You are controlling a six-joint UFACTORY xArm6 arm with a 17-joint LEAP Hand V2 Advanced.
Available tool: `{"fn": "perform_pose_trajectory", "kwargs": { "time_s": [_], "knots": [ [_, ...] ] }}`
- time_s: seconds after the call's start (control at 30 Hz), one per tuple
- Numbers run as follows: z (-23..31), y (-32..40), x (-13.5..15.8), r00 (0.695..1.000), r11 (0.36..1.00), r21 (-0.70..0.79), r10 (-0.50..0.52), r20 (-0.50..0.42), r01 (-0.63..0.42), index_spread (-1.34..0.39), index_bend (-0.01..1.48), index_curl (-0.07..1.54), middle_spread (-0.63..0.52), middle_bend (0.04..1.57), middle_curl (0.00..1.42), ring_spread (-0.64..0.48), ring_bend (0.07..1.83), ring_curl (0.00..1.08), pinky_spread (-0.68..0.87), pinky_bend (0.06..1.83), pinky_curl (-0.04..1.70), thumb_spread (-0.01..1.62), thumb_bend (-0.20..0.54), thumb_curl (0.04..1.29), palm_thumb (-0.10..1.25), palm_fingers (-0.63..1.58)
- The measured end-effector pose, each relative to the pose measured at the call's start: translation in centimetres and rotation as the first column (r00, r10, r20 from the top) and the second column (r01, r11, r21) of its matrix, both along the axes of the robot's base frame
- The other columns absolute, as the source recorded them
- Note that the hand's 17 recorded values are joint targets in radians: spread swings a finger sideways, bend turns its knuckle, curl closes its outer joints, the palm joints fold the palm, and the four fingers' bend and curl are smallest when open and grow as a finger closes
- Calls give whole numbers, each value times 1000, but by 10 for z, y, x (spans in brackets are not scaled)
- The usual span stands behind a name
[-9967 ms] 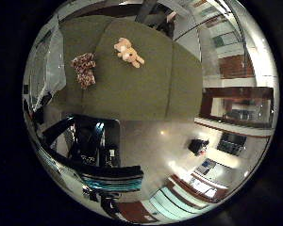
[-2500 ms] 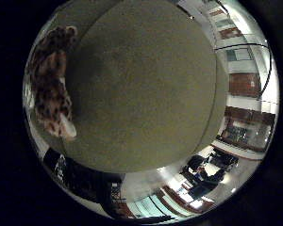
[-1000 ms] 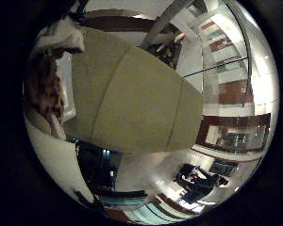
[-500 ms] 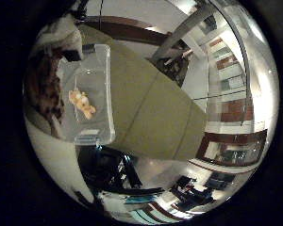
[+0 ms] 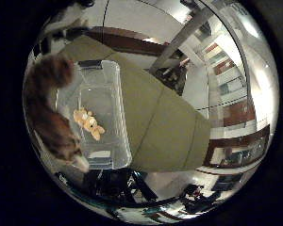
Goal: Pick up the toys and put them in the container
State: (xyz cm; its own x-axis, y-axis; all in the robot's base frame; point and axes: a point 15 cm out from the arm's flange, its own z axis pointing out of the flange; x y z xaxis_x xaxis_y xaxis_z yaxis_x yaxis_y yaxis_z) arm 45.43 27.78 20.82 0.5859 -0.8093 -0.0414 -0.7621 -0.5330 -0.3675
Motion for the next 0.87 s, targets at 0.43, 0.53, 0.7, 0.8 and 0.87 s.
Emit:
{"fn": "perform_pose_trajectory", "kwargs": {
  "time_s": [0.43,0.53,0.7,0.8,0.87],
  "knots": [
    [7,-12,6,1000,1000,-5,0,15,1,-453,279,368,-3,289,314,175,456,222,458,648,244,1107,-21,433,688,124],
    [5,-22,9,1000,1000,-13,-12,5,12,-444,244,361,-2,255,313,176,418,216,460,619,211,1107,-21,428,690,155],
    [2,-64,26,998,997,-28,-68,-3,68,-438,194,356,-2,202,314,177,363,209,450,592,165,1104,-21,422,695,198],
    [3,-97,39,995,994,-37,-104,3,104,-430,187,352,-2,190,315,179,343,209,446,580,142,1105,-20,421,700,213],
    [5,-116,44,993,992,-43,-122,4,122,-428,185,348,-2,188,312,179,334,210,446,575,127,1105,-20,419,705,218]
  ]
}}
